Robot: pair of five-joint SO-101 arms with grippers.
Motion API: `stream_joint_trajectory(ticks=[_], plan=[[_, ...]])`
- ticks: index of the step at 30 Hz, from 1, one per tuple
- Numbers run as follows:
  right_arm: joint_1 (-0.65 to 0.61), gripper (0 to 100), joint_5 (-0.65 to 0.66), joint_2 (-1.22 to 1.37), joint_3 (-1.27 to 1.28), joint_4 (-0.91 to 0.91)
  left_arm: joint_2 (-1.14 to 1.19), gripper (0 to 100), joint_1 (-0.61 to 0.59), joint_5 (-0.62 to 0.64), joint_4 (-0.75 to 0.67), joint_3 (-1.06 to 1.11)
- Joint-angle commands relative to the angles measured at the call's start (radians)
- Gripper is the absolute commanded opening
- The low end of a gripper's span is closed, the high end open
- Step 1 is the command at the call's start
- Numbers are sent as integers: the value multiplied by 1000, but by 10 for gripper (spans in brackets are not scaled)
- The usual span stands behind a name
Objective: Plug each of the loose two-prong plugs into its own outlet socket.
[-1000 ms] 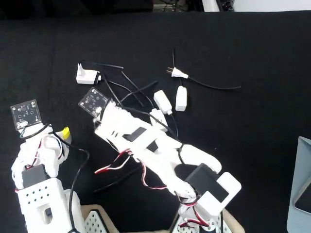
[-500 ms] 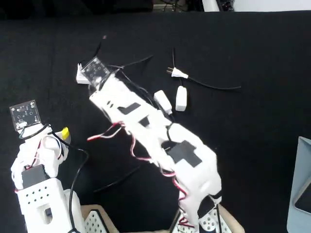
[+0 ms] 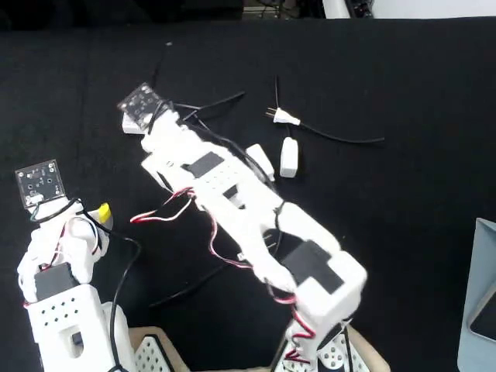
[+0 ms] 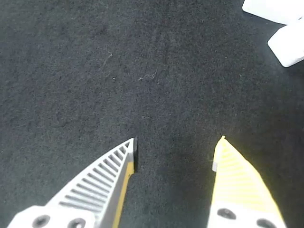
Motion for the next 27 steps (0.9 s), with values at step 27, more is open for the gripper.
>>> stream_joint_trajectory(ticks=[27], plan=[[130,212,-141,36,48,341,-15,267,-10,-3,-18,5]])
